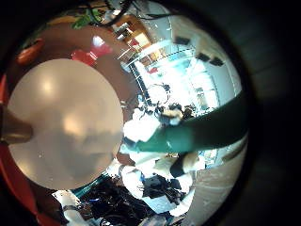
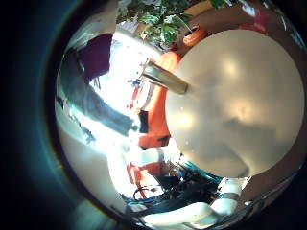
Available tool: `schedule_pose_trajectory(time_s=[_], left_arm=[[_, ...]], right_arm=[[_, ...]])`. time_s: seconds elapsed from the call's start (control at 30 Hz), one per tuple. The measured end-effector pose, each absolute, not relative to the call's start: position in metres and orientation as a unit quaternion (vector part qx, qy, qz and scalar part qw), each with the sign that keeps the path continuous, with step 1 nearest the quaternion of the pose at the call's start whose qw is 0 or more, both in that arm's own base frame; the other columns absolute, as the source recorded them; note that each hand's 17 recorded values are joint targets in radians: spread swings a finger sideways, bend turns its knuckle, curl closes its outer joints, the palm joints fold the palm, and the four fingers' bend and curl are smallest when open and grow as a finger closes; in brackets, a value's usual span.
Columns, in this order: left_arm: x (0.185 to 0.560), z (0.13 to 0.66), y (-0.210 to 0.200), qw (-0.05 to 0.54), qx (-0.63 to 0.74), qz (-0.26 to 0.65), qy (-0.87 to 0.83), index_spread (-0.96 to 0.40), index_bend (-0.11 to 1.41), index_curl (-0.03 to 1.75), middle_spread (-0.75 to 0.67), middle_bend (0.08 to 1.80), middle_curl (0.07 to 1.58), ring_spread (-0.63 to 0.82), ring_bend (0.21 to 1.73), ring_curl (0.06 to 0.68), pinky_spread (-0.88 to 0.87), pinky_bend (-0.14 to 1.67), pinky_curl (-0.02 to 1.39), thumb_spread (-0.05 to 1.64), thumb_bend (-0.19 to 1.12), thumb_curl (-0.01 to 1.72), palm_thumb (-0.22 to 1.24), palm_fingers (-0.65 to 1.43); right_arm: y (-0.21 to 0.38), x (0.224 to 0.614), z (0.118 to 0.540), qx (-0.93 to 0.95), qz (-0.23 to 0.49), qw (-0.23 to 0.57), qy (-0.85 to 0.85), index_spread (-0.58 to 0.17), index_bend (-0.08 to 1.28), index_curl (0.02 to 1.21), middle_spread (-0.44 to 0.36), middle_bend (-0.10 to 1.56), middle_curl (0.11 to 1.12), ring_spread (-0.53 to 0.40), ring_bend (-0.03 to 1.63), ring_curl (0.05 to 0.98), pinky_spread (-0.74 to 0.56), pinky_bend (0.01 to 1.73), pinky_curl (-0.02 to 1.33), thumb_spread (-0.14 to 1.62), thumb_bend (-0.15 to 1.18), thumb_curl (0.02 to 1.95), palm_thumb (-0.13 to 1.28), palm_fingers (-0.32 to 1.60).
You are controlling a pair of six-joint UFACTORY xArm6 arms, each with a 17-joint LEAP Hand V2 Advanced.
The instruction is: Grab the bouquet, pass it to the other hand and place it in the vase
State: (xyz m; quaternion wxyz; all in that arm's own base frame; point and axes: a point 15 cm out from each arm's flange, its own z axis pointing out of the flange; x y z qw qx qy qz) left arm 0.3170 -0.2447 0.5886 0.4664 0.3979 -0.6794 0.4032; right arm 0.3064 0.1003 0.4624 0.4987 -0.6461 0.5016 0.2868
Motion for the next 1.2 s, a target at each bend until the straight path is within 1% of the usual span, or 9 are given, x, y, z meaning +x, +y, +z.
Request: schedule_pose_trajectory(time_s=[0.17, 0.33, 0.4, 0.53, 0.63, 0.7, 0.8, 1.03, 1.2], left_arm=[[0.315, 0.593, -0.248, 0.472, 0.389, 0.41, -0.677, -0.45, 0.74, 0.67, -0.39, 1.07, 0.75, -0.41, 1.25, 0.421, -0.5, 1.03, 0.6, 1.01, 0.13, 0.5, 0.78, 1.36], [0.319, 0.599, -0.246, 0.454, 0.387, 0.428, -0.679, -0.52, 0.89, 0.77, -0.41, 1.18, 0.78, -0.41, 1.34, 0.47, -0.53, 1.12, 0.65, 1.03, 0.13, 0.56, 0.85, 1.26], [0.324, 0.605, -0.243, 0.44, 0.39, 0.443, -0.677, -0.54, 0.92, 0.8, -0.41, 1.21, 0.78, -0.41, 1.37, 0.483, -0.53, 1.15, 0.67, 1.05, 0.13, 0.58, 0.86, 1.24], [0.336, 0.624, -0.231, 0.394, 0.401, 0.475, -0.677, -0.56, 0.94, 0.84, -0.41, 1.25, 0.79, -0.4, 1.4, 0.499, -0.54, 1.18, 0.69, 1.07, 0.11, 0.62, 0.87, 1.21], [0.343, 0.637, -0.221, 0.361, 0.406, 0.486, -0.684, -0.57, 0.95, 0.87, -0.41, 1.27, 0.78, -0.39, 1.42, 0.505, -0.54, 1.19, 0.71, 1.07, 0.1, 0.64, 0.88, 1.19], [0.347, 0.647, -0.213, 0.337, 0.41, 0.49, -0.691, -0.58, 0.95, 0.89, -0.4, 1.29, 0.78, -0.39, 1.43, 0.511, -0.54, 1.2, 0.72, 1.08, 0.1, 0.66, 0.89, 1.18], [0.354, 0.661, -0.196, 0.287, 0.422, 0.491, -0.706, -0.58, 0.95, 0.91, -0.4, 1.3, 0.78, -0.38, 1.44, 0.514, -0.54, 1.2, 0.73, 1.09, 0.09, 0.68, 0.89, 1.18], [0.367, 0.674, -0.149, 0.205, 0.458, 0.496, -0.708, -0.59, 0.94, 0.95, -0.39, 1.32, 0.76, -0.38, 1.45, 0.516, -0.54, 1.2, 0.75, 1.1, 0.06, 0.73, 0.89, 1.16], [0.365, 0.669, -0.13, 0.181, 0.48, 0.483, -0.709, -0.6, 0.94, 0.97, -0.39, 1.33, 0.76, -0.37, 1.45, 0.516, -0.55, 1.18, 0.76, 1.11, 0.04, 0.75, 0.89, 1.16]], right_arm=[[0.086, 0.318, 0.457, -0.639, 0.255, 0.498, 0.528, -0.204, 1.22, 0.83, -0.104, 1.42, 0.71, -0.179, 1.47, 0.665, -0.2, 1.14, 1.08, 0.85, -0.02, 1.44, 1.04, 1.14], [0.06, 0.338, 0.456, -0.616, 0.213, 0.512, 0.559, -0.213, 1.16, 0.82, -0.115, 1.37, 0.69, -0.186, 1.43, 0.647, -0.23, 1.11, 1.03, 0.89, -0.07, 1.3, 0.82, 1.11], [0.051, 0.342, 0.454, -0.608, 0.203, 0.515, 0.57, -0.235, 1.05, 0.79, -0.125, 1.31, 0.67, -0.198, 1.4, 0.62, -0.28, 1.07, 0.97, 0.92, -0.06, 1.22, 0.76, 1.06], [0.05, 0.337, 0.424, -0.585, 0.236, 0.51, 0.584, -0.293, 0.65, 0.71, -0.153, 1.06, 0.6, -0.24, 1.35, 0.586, -0.41, 1.13, 0.89, 0.97, -0.04, 1.05, 0.71, 0.62], [0.049, 0.337, 0.415, -0.577, 0.243, 0.51, 0.59, -0.342, 0.49, 0.63, -0.156, 0.94, 0.56, -0.242, 1.27, 0.543, -0.4, 1.14, 0.86, 0.99, -0.04, 0.95, 0.68, 0.44], [0.048, 0.338, 0.414, -0.578, 0.243, 0.509, 0.591, -0.362, 0.48, 0.6, -0.146, 0.87, 0.53, -0.217, 1.19, 0.509, -0.32, 1.05, 0.84, 1.0, -0.04, 0.9, 0.68, 0.25], [0.046, 0.339, 0.42, -0.583, 0.237, 0.509, 0.588, -0.38, 0.44, 0.55, -0.119, 0.8, 0.49, -0.16, 1.09, 0.461, -0.18, 0.98, 0.82, 1.01, -0.03, 0.82, 0.67, 0.14], [0.042, 0.345, 0.432, -0.589, 0.229, 0.509, 0.584, -0.393, 0.37, 0.48, -0.081, 0.69, 0.44, -0.037, 0.93, 0.371, 0.17, 0.87, 0.74, 1.01, -0.03, 0.7, 0.68, 0.09], [0.039, 0.349, 0.436, -0.591, 0.226, 0.508, 0.584, -0.398, 0.31, 0.44, -0.043, 0.59, 0.39, 0.05, 0.84, 0.329, 0.33, 0.82, 0.69, 1.0, -0.03, 0.65, 0.67, 0.04]])
